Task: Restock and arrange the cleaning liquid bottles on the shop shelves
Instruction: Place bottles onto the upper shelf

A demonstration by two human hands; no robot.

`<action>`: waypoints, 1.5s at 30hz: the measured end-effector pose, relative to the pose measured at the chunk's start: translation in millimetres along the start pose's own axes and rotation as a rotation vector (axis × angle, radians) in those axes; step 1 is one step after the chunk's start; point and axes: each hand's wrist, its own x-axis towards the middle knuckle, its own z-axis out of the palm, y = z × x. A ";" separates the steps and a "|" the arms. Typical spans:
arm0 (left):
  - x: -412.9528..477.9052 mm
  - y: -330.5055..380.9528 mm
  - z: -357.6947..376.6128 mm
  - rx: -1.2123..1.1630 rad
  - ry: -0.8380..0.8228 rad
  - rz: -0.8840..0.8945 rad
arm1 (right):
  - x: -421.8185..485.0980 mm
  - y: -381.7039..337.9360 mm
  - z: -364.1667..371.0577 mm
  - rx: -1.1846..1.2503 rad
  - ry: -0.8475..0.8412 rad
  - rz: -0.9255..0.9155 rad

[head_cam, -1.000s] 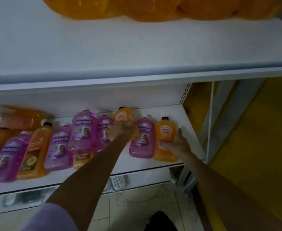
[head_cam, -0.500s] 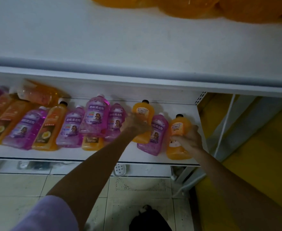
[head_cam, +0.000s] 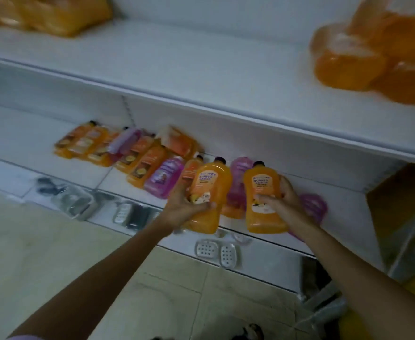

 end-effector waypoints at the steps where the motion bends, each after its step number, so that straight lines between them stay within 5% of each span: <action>1: -13.9 -3.2 -32.5 -0.010 0.046 -0.001 | -6.9 -15.9 30.2 -0.033 -0.029 -0.047; 10: -173.6 -19.0 -286.3 0.096 0.514 0.103 | -100.3 -163.5 284.2 -0.122 -0.503 -0.525; 14: -219.9 -12.5 -357.8 0.127 0.717 0.201 | -135.0 -224.5 354.9 -0.181 -0.582 -0.708; 20: -227.3 19.7 -432.9 0.128 0.835 0.378 | -153.7 -333.8 417.7 -0.183 -0.499 -0.989; 29: -129.4 119.9 -546.7 0.159 0.756 0.608 | -106.4 -491.9 447.8 -0.131 -0.127 -1.156; 35: -58.1 147.2 -610.4 0.212 0.669 0.687 | -42.2 -562.4 454.7 -0.191 0.115 -1.036; 45: 51.8 196.6 -668.5 0.164 0.526 0.758 | 39.7 -605.5 476.4 -0.333 0.242 -0.761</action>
